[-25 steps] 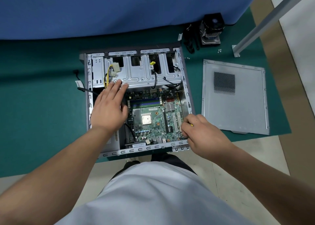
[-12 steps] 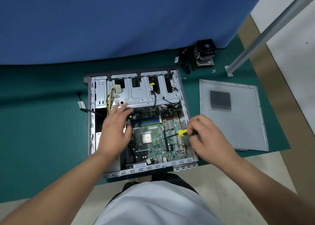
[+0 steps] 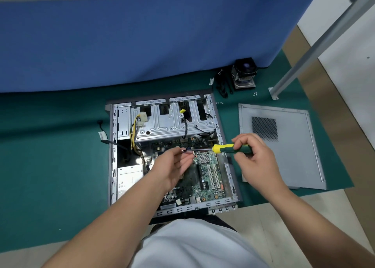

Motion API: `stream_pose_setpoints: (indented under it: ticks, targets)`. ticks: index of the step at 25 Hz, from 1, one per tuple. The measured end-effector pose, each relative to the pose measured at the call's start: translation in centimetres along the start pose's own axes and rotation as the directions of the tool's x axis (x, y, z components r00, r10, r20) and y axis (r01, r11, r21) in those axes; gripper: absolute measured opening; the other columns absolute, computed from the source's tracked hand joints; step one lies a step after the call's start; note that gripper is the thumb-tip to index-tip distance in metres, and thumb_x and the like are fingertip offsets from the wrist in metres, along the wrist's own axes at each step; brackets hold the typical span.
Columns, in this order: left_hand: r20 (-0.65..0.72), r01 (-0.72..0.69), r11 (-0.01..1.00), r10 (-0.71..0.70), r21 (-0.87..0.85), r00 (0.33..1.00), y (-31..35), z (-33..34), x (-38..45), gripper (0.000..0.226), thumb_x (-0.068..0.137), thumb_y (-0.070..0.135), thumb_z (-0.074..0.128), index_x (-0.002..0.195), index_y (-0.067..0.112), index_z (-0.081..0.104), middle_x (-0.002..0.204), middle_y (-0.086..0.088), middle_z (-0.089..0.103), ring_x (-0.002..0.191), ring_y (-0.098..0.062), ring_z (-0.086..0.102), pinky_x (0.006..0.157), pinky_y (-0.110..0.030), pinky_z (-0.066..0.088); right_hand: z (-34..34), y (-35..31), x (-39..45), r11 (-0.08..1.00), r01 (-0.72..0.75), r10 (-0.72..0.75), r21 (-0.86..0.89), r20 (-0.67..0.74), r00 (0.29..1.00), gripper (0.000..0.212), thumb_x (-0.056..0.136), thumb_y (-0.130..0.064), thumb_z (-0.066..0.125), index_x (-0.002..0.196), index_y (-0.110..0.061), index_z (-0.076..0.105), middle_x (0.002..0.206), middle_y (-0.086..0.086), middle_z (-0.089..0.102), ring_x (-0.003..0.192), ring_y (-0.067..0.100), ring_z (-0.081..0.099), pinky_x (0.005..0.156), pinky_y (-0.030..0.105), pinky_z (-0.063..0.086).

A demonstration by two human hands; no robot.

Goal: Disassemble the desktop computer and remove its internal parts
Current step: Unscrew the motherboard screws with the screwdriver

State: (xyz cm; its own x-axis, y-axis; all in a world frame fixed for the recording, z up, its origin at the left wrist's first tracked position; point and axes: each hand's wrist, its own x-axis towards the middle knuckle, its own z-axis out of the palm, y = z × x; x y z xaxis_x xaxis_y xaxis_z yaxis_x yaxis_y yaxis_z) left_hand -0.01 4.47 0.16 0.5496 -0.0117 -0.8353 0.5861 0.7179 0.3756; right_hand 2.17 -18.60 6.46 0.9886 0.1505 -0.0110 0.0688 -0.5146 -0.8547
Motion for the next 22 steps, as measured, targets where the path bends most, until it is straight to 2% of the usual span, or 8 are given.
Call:
stream_pose_setpoints:
  ticks: [3, 6, 8, 11, 14, 18, 20, 22]
  targets:
    - [-0.029, -0.038, 0.999, 0.037, -0.017, 0.999, 0.4, 0.3, -0.1, 0.02, 0.103, 0.005, 0.055, 0.117, -0.007, 0.063, 0.103, -0.025, 0.075, 0.096, -0.029, 0.077, 0.078, -0.032, 0.064, 0.1, 0.2, 0.3, 1.0, 0.004, -0.004, 0.009, 0.007, 1.0, 0.04, 0.082, 0.002, 0.064, 0.083, -0.038, 0.059, 0.104, -0.015, 0.062, 0.103, 0.008, 0.06, 0.075, 0.021, 0.049]
    - [-0.073, -0.06, 0.998, 0.058, -0.024, 0.996, 0.6, 0.4, 0.0, 0.018, 0.1, -0.004, 0.056, 0.116, -0.007, 0.064, 0.1, -0.026, 0.076, 0.093, -0.028, 0.077, 0.076, -0.03, 0.064, 0.0, 0.4, 0.7, 0.998, -0.05, 0.05, 0.042, 0.009, 0.999, 0.03, 0.079, -0.013, 0.063, 0.094, -0.039, 0.061, 0.103, -0.014, 0.066, 0.074, 0.005, 0.061, 0.059, 0.016, 0.045]
    - [-0.079, -0.067, 0.996, 0.063, -0.05, 0.995, 0.8, 0.6, -0.1, 0.018, 0.1, -0.006, 0.056, 0.116, -0.008, 0.063, 0.099, -0.027, 0.075, 0.093, -0.028, 0.077, 0.073, -0.028, 0.063, 0.2, 0.5, 1.2, 0.956, -0.132, 0.139, 0.263, -0.008, 0.99, 0.032, 0.079, -0.015, 0.067, 0.102, -0.037, 0.063, 0.105, -0.012, 0.07, 0.076, 0.004, 0.064, 0.065, 0.012, 0.049]
    - [-0.058, -0.081, 0.995, 0.078, -0.052, 0.995, 0.9, 1.1, -0.3, 0.017, 0.1, -0.005, 0.056, 0.116, -0.007, 0.063, 0.1, -0.026, 0.075, 0.093, -0.028, 0.077, 0.069, -0.025, 0.062, 1.4, 0.3, 2.2, 0.568, -0.305, 0.336, 0.765, 0.123, 0.934, 0.022, 0.081, -0.013, 0.08, 0.099, -0.023, 0.071, 0.101, 0.004, 0.071, 0.087, 0.015, 0.063, 0.071, 0.021, 0.052]
    - [-0.033, -0.127, 0.991, 0.128, 0.031, 0.991, 1.3, 1.4, -0.3, 0.017, 0.102, -0.002, 0.056, 0.116, -0.005, 0.064, 0.101, -0.024, 0.076, 0.096, -0.026, 0.077, 0.071, -0.024, 0.061, 1.9, -0.1, 3.7, 0.435, -0.399, 0.406, 0.807, 0.219, 0.887, 0.009, 0.086, -0.021, 0.073, 0.093, -0.016, 0.07, 0.099, 0.012, 0.071, 0.088, 0.021, 0.062, 0.08, 0.033, 0.051]
    - [-0.018, -0.199, 0.968, 0.204, 0.151, 0.979, 2.1, 1.5, -0.2, 0.016, 0.099, 0.002, 0.063, 0.112, -0.002, 0.071, 0.1, -0.016, 0.077, 0.087, -0.018, 0.076, 0.076, -0.023, 0.061, -0.4, -1.7, 7.2, 0.484, -0.261, 0.284, 0.835, 0.133, 0.95, 0.005, 0.092, -0.013, 0.069, 0.091, -0.01, 0.064, 0.097, 0.015, 0.073, 0.094, 0.028, 0.071, 0.098, 0.046, 0.055]
    - [0.009, -0.193, 0.964, 0.195, 0.182, 0.981, 2.3, 2.1, -0.5, 0.016, 0.097, 0.0, 0.064, 0.109, -0.002, 0.075, 0.098, -0.014, 0.076, 0.084, -0.017, 0.073, 0.078, -0.023, 0.06, -1.7, -2.9, 9.1, 0.574, -0.151, 0.154, 0.805, 0.075, 0.985, 0.012, 0.089, -0.007, 0.069, 0.085, -0.017, 0.063, 0.093, 0.013, 0.072, 0.08, 0.025, 0.069, 0.081, 0.038, 0.059]
    - [0.042, -0.192, 0.962, 0.187, 0.194, 0.981, 2.5, 3.2, -0.5, 0.016, 0.093, -0.003, 0.067, 0.105, -0.001, 0.077, 0.1, -0.015, 0.076, 0.086, -0.019, 0.073, 0.079, -0.023, 0.06, -2.1, -3.6, 10.9, 0.734, -0.1, 0.061, 0.672, 0.082, 0.995, 0.017, 0.081, -0.009, 0.07, 0.08, -0.024, 0.062, 0.085, 0.008, 0.068, 0.063, 0.018, 0.057, 0.062, 0.028, 0.05]
